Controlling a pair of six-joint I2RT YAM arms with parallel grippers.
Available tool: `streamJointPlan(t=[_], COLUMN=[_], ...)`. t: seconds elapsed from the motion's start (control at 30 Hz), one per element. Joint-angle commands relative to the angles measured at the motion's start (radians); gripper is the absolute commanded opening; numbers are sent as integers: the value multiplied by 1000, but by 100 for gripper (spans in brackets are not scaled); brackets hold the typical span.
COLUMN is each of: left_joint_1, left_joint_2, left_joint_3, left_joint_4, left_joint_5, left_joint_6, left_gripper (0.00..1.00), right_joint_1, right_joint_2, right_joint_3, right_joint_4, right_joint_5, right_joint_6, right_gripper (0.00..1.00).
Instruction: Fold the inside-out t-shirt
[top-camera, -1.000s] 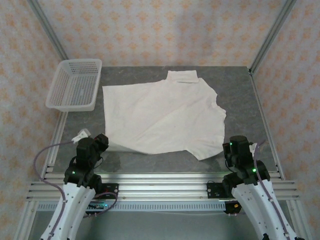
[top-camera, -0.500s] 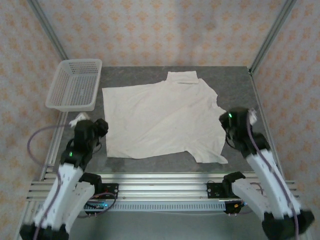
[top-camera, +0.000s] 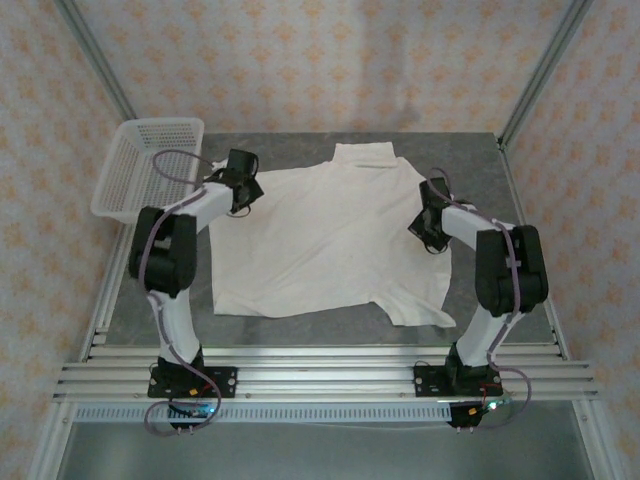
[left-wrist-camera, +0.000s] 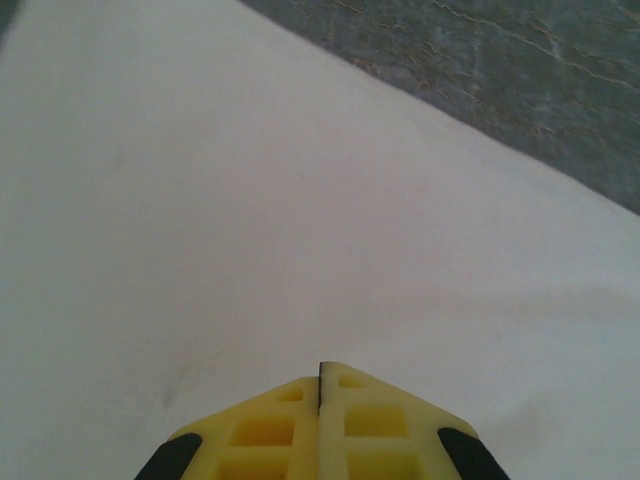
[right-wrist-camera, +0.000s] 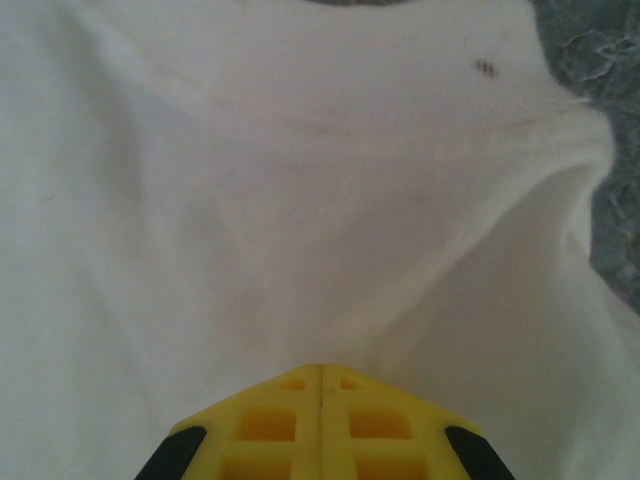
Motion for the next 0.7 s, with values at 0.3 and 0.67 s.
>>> streamJointPlan(t=[0.3,0.67], left_joint_1=[53,55], left_joint_2=[472,201], left_joint_3=[563,354], left_joint_4=[-162,93], left_joint_5=[145,316], left_joint_6=[21,23], left_gripper=[0,7], right_joint_1=[-17,-17], right_joint_2=[-184,-462], right_joint_3=[-301,-273], right_joint_4=[135,-3], right_joint_5=[-10,-55], right_joint_6=[236,91], right_gripper=[0,27])
